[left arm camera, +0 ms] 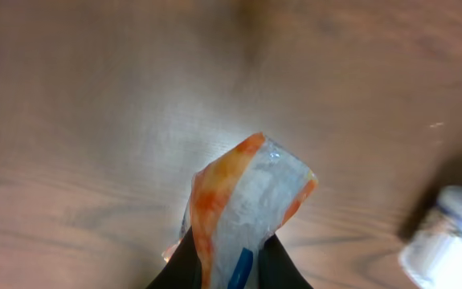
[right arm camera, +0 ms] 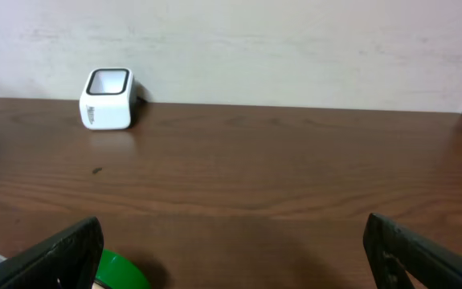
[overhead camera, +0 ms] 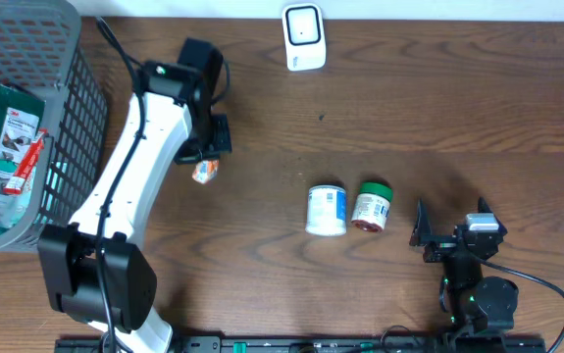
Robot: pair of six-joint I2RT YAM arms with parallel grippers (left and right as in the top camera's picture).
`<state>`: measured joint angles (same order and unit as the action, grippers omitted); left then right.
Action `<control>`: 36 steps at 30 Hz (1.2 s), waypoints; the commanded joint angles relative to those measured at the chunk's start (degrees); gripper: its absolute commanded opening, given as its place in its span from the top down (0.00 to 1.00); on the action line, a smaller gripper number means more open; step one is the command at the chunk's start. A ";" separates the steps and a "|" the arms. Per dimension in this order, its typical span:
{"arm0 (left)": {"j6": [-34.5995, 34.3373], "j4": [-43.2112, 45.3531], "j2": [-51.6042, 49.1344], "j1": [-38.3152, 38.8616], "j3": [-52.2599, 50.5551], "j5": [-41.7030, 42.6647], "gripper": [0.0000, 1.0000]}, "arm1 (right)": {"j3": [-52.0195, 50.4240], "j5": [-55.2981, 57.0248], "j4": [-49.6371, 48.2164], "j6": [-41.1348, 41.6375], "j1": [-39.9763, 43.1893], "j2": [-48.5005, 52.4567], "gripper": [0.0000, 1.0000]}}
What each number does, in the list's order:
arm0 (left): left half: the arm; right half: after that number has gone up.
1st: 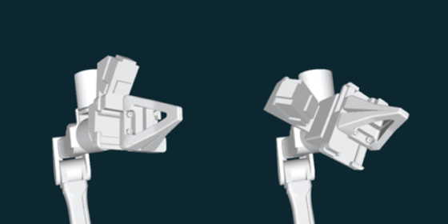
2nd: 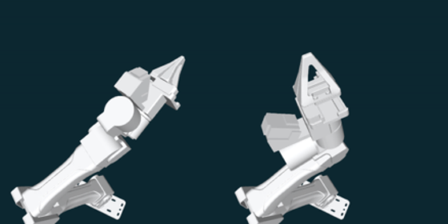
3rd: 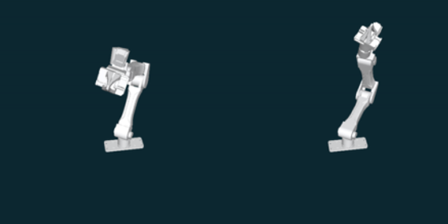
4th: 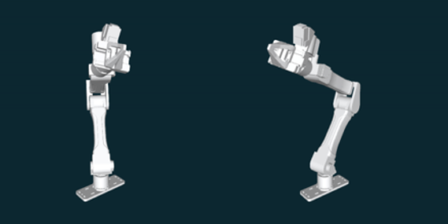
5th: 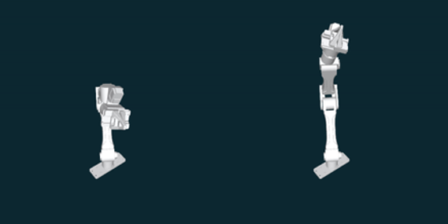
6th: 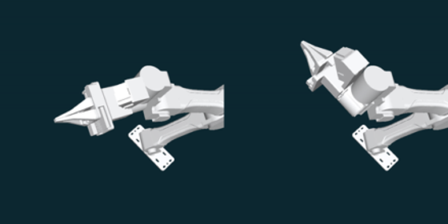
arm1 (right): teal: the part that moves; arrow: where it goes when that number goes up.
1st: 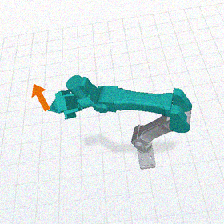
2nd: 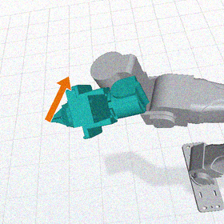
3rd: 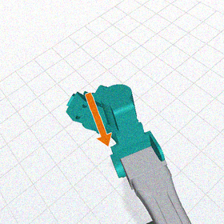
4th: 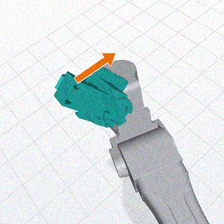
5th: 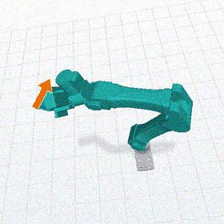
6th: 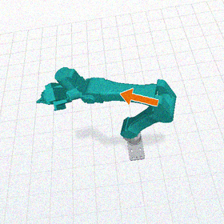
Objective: Scan the item barcode
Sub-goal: 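Lower the orange packet onto the table left of the white tub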
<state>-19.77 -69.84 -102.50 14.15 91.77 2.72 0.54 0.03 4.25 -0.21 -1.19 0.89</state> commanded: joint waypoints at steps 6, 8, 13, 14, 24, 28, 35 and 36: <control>-3.50 7.32 -0.48 0.02 -9.46 -0.66 0.93 | -0.22 0.55 0.02 0.20 0.35 -0.13 0.01; -3.50 8.04 -0.48 0.02 -10.16 -0.63 0.92 | -0.22 0.55 0.02 0.20 0.35 -0.13 0.01; -4.17 8.07 -0.48 0.76 -12.46 -0.61 0.93 | -0.22 0.55 0.02 0.20 0.35 -0.13 0.01; -4.44 8.39 -0.48 1.11 -13.20 -0.63 0.93 | -0.22 0.55 0.02 0.20 0.35 -0.13 0.01; -6.95 12.46 -0.50 4.94 -17.64 -0.63 0.93 | -0.22 0.55 0.02 0.20 0.35 -0.13 0.01; -6.95 13.66 -0.50 5.60 -17.68 -0.63 0.92 | -0.22 0.55 0.02 0.20 0.35 -0.13 0.01; -6.93 17.07 -0.50 5.66 -19.76 -0.63 0.91 | -0.22 0.55 0.02 0.20 0.35 -0.13 0.01; -6.93 17.20 -0.50 5.70 -20.00 -0.63 0.91 | -0.22 0.55 0.02 0.20 0.35 -0.13 0.01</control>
<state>-25.93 -52.77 -102.65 19.73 73.34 2.61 0.54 0.03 4.23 -0.21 -1.19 0.95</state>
